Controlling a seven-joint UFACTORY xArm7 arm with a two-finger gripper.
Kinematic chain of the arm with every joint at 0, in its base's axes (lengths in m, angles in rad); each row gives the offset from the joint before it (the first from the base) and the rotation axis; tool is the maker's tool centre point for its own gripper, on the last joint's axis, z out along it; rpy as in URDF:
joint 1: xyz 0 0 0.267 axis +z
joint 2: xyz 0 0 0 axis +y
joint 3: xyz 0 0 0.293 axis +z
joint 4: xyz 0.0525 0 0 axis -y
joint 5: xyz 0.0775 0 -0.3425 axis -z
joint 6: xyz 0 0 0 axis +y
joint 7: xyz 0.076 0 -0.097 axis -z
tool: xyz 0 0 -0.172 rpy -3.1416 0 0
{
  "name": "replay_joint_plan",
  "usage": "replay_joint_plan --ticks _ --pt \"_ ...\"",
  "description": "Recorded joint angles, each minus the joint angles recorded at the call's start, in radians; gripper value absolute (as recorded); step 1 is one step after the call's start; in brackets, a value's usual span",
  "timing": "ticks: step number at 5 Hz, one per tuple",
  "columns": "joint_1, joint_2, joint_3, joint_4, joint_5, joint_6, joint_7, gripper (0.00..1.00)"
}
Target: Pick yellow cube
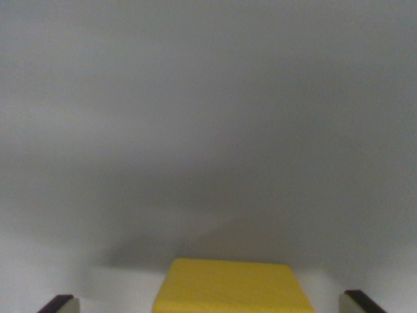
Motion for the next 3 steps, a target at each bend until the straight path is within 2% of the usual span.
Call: replay_joint_plan --ticks 1,2,3 --pt "0.0 0.0 0.0 0.0 0.0 0.0 0.0 0.0" --pt "0.0 0.0 0.0 0.0 0.0 0.0 0.0 1.0" --pt "0.0 0.0 0.0 0.0 0.0 0.0 0.0 1.0"
